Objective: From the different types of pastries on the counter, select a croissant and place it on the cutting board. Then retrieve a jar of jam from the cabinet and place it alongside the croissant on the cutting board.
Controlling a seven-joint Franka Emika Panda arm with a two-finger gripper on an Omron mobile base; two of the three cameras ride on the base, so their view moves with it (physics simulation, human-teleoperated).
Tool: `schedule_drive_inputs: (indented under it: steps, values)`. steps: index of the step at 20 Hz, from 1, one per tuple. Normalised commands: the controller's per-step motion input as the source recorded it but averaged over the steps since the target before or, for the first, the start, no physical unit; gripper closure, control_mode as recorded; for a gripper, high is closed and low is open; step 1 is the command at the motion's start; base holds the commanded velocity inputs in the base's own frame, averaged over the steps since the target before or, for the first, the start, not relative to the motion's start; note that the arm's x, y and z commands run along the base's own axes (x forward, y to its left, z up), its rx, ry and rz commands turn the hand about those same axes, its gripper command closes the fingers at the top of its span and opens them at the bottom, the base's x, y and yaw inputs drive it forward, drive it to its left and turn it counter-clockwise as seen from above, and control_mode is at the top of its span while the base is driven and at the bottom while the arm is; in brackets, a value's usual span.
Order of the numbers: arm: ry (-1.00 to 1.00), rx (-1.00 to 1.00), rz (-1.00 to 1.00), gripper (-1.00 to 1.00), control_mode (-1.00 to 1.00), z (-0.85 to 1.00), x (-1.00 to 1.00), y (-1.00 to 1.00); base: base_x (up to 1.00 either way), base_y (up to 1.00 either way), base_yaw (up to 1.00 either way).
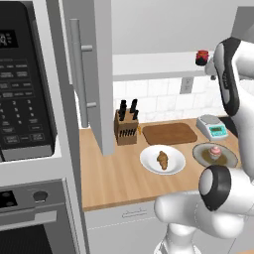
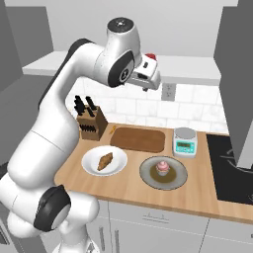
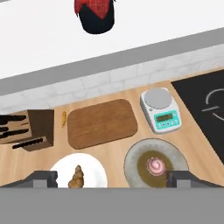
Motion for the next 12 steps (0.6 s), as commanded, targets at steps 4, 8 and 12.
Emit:
schedule_drive_inputs:
  steps: [4,8,12]
  values:
    - [-0.17,0.0,-0.11,-1.0,-1.0,0.4,0.64,0.13,0.0,0.0,0.0]
    - [-0.23,-0.03,0.0,-1.0,-1.0,0.36,0.46,-0.01,0.0,0.0,0.0]
    - [-0.14,-0.11,0.0,-1.0,-1.0,0.43,0.37,-0.24,0.0,0.0,0.0]
